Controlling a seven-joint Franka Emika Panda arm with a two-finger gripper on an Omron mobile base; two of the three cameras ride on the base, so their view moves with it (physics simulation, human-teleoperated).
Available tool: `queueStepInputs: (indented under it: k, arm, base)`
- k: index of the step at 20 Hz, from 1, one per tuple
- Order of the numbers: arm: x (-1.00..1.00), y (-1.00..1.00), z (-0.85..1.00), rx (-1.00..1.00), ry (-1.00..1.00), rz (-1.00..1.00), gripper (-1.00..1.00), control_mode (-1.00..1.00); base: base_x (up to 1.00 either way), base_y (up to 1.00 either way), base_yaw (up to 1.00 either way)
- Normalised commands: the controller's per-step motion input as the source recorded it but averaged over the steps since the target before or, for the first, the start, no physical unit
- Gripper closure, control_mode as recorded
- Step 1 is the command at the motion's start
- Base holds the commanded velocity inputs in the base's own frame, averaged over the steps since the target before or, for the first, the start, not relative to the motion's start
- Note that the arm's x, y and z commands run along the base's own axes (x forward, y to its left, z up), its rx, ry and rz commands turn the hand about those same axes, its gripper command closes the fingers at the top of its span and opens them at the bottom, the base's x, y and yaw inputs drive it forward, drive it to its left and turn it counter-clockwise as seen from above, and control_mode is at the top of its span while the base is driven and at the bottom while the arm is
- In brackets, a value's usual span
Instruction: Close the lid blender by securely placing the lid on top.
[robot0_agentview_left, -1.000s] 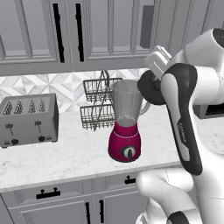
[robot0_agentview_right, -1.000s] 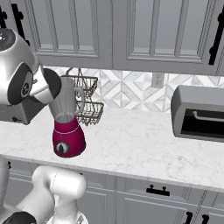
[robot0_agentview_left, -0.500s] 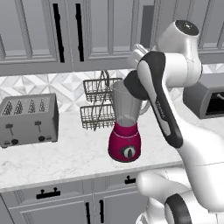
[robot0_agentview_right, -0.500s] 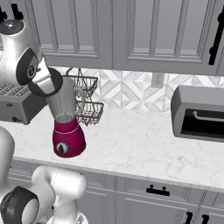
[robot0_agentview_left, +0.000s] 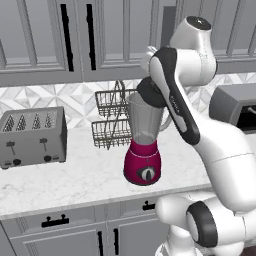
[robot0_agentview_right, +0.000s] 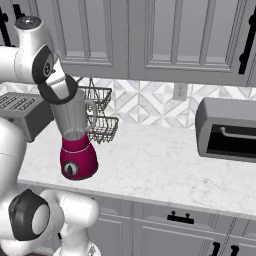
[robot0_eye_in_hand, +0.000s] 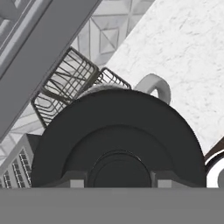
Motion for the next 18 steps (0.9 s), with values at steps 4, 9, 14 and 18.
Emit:
queueStepInputs:
  k: [4,9,14,18]
  arm:
    - [0.43,0.05,-0.04,-0.05,0.09,0.00,1.00,-1.00]
    - [0.38,0.11,-0.09,-0.08,0.10,0.00,1.00,-1.00]
    - [0.28,0.13,-0.01,-0.05,0.08,0.00,1.00,-1.00]
    - [0.24,0.01,-0.07,-0.01,0.06,0.00,1.00,-1.00]
  base:
    - [0.00,0.00,0.00]
    - [0.00,0.00,0.00]
    - [0.00,0.00,0.00]
    - [0.00,0.00,0.00]
